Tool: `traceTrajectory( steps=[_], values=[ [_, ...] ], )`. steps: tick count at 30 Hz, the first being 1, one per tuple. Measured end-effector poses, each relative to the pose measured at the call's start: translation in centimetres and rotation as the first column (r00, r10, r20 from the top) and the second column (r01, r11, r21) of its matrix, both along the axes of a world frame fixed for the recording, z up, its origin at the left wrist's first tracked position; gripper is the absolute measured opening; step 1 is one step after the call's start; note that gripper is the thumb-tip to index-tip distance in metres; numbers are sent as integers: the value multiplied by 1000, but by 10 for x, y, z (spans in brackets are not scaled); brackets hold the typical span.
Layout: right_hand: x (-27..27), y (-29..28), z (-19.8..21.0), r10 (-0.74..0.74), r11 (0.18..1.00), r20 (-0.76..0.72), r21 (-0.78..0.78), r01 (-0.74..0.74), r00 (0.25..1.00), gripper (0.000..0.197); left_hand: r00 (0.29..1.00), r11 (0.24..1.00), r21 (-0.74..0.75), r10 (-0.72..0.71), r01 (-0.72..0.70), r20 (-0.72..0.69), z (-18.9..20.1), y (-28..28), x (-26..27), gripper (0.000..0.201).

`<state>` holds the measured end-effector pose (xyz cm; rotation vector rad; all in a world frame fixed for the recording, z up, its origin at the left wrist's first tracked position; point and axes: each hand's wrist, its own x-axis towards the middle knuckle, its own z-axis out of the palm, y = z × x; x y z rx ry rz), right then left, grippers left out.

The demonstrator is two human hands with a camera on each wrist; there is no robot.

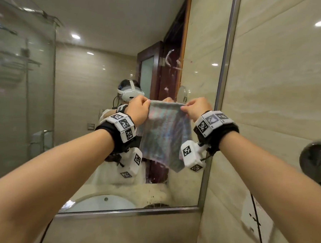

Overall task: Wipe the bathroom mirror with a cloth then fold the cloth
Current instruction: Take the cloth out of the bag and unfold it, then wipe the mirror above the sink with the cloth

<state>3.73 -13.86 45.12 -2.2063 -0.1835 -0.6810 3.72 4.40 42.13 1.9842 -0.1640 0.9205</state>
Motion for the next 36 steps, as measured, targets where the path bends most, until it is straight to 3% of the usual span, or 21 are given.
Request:
traceTrajectory(
  steps=[5, 8, 10, 12, 13, 16, 22, 31, 36],
  values=[
    [20, 13, 43, -45, 976, 204, 218, -1, 978, 11, 995, 1000, -8, 28, -28, 95, 49, -7, 15, 14],
    [34, 26, 65, -73, 981, 377, 194, -1, 923, 22, 988, 998, -46, 44, -38, 145, 76, -6, 28, 18],
    [45, 35, 75, -17, 983, 468, 169, -71, 883, 35, 967, 988, 21, 145, -153, 209, 88, -3, 34, 20],
    [58, 42, 84, 61, 997, 536, 2, -73, 842, 51, 883, 919, 111, 321, -378, 343, 97, 3, 41, 24],
    [66, 46, 87, 81, 990, 553, -142, -2, 829, 57, 828, 872, 131, 387, -471, 406, 100, 6, 44, 24],
    [87, 54, 89, 50, 841, 575, -465, 276, 817, 72, 754, 793, 149, 478, -591, 451, 106, 13, 57, 24],
    [108, 56, 92, 21, 699, 651, -553, 454, 759, 66, 669, 703, 160, 544, -693, 507, 103, 18, 72, 23],
    [110, 52, 94, 34, 603, 706, -579, 549, 707, 62, 703, 727, 220, 465, -650, 538, 82, 16, 83, 17],
    [116, 52, 89, 57, 664, 672, -577, 475, 738, 65, 707, 732, 220, 463, -645, 534, 81, 14, 82, 21]
  ],
)
